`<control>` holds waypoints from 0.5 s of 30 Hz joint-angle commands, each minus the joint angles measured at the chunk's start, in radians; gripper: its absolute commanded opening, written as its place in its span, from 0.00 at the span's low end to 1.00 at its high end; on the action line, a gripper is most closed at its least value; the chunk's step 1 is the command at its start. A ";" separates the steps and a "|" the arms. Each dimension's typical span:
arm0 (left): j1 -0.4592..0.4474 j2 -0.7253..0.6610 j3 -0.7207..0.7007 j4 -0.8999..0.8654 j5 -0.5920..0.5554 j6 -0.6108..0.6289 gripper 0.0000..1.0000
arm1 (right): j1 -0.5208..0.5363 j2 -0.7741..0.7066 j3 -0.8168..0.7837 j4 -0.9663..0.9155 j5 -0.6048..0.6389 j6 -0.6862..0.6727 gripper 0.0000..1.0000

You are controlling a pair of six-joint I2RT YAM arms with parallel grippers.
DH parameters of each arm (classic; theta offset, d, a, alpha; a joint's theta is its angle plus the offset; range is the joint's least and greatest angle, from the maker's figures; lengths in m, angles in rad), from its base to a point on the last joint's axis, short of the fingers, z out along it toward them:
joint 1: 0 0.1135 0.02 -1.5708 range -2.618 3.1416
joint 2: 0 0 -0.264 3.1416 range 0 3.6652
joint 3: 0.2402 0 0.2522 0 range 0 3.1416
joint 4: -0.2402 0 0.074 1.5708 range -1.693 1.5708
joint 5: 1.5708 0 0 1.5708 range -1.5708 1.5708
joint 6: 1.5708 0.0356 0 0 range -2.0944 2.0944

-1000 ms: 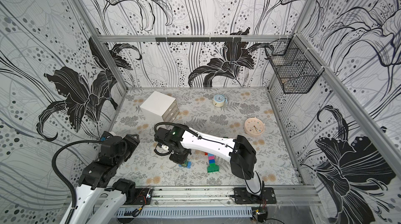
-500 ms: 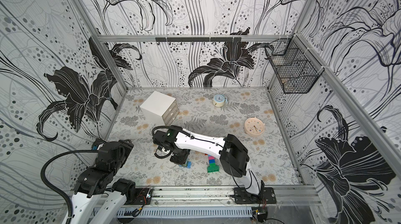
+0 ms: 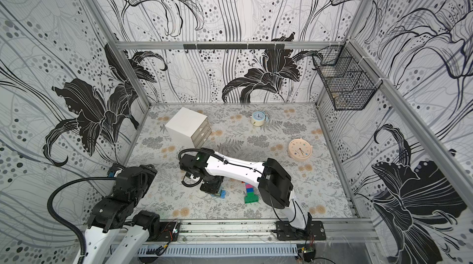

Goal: Assemble the number 1 with lego
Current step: Assemble the lego brick with the lego brick.

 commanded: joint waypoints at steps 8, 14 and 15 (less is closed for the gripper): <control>0.006 -0.002 0.022 0.003 -0.037 0.015 0.64 | 0.018 0.028 -0.125 0.090 0.059 -0.041 0.00; 0.006 -0.005 0.028 -0.007 -0.043 0.018 0.64 | 0.018 0.031 -0.179 0.112 -0.033 -0.051 0.00; 0.005 -0.007 0.027 -0.008 -0.043 0.018 0.64 | 0.018 0.039 -0.182 0.109 -0.037 -0.058 0.00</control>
